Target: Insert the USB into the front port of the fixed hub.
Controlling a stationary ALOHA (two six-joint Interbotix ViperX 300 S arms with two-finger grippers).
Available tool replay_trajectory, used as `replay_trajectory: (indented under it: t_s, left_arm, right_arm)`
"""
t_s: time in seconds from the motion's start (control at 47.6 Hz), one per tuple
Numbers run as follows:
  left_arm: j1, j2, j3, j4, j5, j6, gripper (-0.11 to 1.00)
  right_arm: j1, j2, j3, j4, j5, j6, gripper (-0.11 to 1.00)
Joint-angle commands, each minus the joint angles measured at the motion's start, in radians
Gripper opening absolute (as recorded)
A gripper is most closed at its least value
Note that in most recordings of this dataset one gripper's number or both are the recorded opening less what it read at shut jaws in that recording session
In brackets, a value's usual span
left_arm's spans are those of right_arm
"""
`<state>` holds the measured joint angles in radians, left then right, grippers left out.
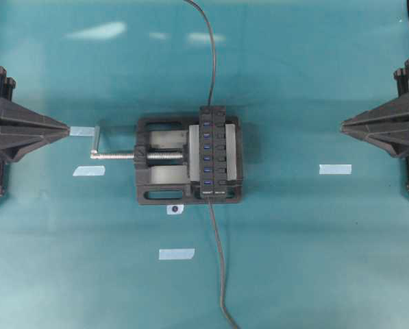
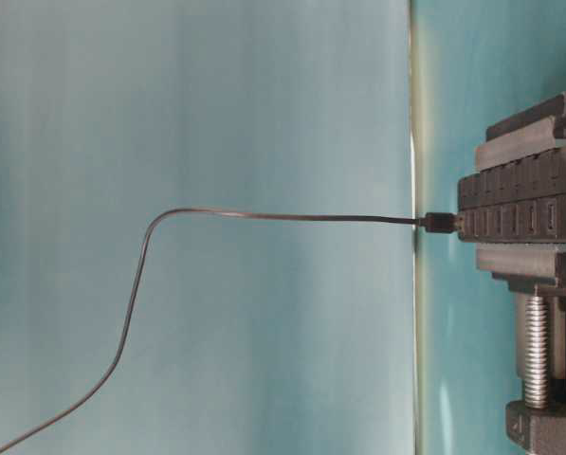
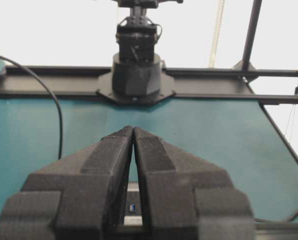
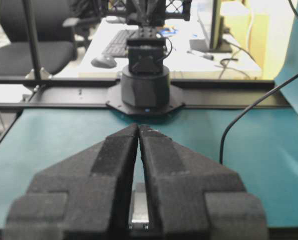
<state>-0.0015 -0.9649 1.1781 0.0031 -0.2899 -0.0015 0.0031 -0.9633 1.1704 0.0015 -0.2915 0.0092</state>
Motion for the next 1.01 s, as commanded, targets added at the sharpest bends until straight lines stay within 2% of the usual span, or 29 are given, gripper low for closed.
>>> replay_trajectory:
  t_s: [0.0,0.042,0.105,0.189,0.504,0.609,0.756,0.987]
  left_arm:
    - [-0.002,0.006,-0.014,0.008,-0.015,-0.006,0.13]
    - [-0.003,0.008,-0.014,0.009,-0.015,-0.005,0.1]
    - [-0.003,0.006,-0.014,0.009,-0.015,-0.003,0.01]
    - [-0.002,0.008,-0.014,0.009,-0.012,-0.003,0.0]
    - [-0.003,0.026,-0.012,0.009,-0.009,-0.006,0.0]
    - [-0.008,0.049,-0.018,0.009,-0.008,-0.009,0.0]
    - [-0.034,0.078,-0.025,0.009,0.015,-0.014,0.0]
    - [-0.04,0.098,-0.038,0.009,0.124,-0.011,0.0]
  right_arm:
    - [-0.011,0.008,-0.005,0.008,-0.006,0.002,0.16]
    - [-0.011,0.008,-0.005,0.025,-0.006,0.003,0.14]
    - [-0.011,0.008,0.002,0.044,-0.002,0.012,0.04]
    - [-0.011,0.008,0.006,0.048,0.005,0.029,-0.04]
    - [-0.015,0.008,0.003,0.048,0.048,0.043,-0.04]
    - [-0.029,0.02,-0.015,0.048,0.13,0.044,-0.04]
    - [-0.058,0.074,-0.08,0.048,0.318,0.043,-0.04]
    - [-0.11,0.192,-0.167,0.021,0.436,0.037,-0.04]
